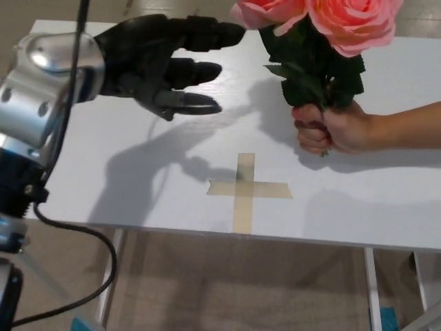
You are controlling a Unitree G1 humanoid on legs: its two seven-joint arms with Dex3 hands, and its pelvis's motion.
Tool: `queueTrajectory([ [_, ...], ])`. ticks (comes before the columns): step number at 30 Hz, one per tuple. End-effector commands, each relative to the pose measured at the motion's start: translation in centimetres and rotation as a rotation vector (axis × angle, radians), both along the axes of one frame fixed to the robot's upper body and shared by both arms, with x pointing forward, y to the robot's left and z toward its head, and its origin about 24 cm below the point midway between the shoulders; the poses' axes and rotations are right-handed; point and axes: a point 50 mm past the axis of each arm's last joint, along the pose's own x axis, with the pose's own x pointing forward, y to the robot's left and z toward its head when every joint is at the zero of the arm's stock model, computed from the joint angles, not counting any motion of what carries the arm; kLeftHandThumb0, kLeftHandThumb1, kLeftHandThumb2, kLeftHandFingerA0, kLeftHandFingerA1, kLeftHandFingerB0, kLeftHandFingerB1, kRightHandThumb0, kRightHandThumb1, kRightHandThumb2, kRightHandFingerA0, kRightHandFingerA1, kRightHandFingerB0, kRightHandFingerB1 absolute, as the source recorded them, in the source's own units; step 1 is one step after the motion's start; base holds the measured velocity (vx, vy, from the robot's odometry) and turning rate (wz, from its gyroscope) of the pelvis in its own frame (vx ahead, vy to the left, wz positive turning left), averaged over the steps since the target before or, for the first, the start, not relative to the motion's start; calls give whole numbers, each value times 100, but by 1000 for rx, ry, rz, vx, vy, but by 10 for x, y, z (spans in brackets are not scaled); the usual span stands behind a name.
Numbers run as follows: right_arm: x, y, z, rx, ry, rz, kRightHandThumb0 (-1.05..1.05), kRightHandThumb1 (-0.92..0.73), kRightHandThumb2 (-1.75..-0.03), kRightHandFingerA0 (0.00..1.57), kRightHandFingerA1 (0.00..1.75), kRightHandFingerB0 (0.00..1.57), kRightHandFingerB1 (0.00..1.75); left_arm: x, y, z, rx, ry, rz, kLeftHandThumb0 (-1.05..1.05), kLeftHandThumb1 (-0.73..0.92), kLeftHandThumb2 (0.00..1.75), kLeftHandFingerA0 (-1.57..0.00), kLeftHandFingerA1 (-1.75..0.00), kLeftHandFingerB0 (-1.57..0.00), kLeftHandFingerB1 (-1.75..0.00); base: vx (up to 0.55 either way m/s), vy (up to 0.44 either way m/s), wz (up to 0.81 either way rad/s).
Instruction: Use the left hand to pick up the rose and passes it to a human.
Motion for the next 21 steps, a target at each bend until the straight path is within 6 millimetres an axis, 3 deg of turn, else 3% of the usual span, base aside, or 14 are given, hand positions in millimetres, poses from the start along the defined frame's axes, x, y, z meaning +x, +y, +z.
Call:
queueTrajectory([
  [1, -7, -8, -1, 2, 23, -34, -36, -72, -61, 59, 42, 46, 36, -18, 16, 11, 96, -99, -49, -71, 40, 80, 0, 0, 0, -5, 0, 0, 0],
  [5, -3, -11, 2, -3, 3, -56, -36, -72, -61, 59, 42, 46, 36, -32, 28, 21, 171, -91, -108, -61, 36, 77, 0, -9, 0, -17, 0, 0, 0],
  [6, -11, -14, 0, -6, 14, -79, -37, -72, -61, 59, 42, 46, 36, -48, 39, 19, 164, -58, -135, -60, 41, 53, -2, -25, -15, -28, 0, 0, 0],
  [7, -12, -14, -1, -7, 15, -92, -37, -72, -61, 59, 42, 46, 36, -56, 43, 18, 151, -56, -151, -31, 14, 78, -1, -50, 0, -45, 0, 0, 0],
  [8, -12, -15, -1, -10, 13, -102, -37, -72, -61, 60, 42, 46, 36, -65, 47, 17, 130, -55, -166, -59, 36, 66, -7, -33, -21, -36, 0, 0, 0],
  [11, -12, -15, -1, -12, 12, -105, -37, -72, -61, 60, 42, 46, 36, -70, 49, 17, 121, -55, -169, -59, 36, 66, -7, -33, -21, -36, 0, 0, 0],
  [12, -14, -14, -2, -13, 6, -119, -38, -71, -61, 61, 42, 46, 36, -88, 57, 9, 69, -32, -191, -52, 37, 65, -22, -40, -31, -39, 0, 0, 6],
  [13, -15, -13, -3, -16, -3, -140, -38, -71, -61, 61, 42, 46, 36, -115, 67, 1, 9, 0, -225, -52, 37, 65, -22, -40, -31, -39, 0, 0, 0],
  [14, -15, -13, -3, -16, -7, -145, -38, -70, -61, 61, 43, 46, 37, -123, 70, -1, 6, 1, -231, -52, 38, 65, -25, -40, -32, -39, 0, 0, 0],
  [15, -16, -12, -3, -18, -13, -149, -37, -70, -61, 62, 43, 46, 37, -141, 78, -10, -5, 24, -245, -46, 46, 54, -32, -35, -37, -32, 0, 0, 0],
  [18, -17, -12, -3, -20, -15, -151, -37, -70, -61, 62, 43, 46, 37, -150, 81, -13, -10, 32, -246, -46, 46, 54, -32, -35, -37, -32, 0, 0, 0],
  [20, -16, -11, -3, -29, -24, -149, -37, -71, -61, 64, 43, 49, 38, -175, 94, -25, -23, 64, -241, -46, 48, 55, -34, -36, -37, -32, 0, 0, 0],
  [21, -16, -11, -3, -30, -25, -146, -37, -71, -60, 66, 43, 50, 37, -183, 101, -28, -33, 67, -227, -55, 38, 71, -29, -45, -33, -43, 0, 0, 0],
])
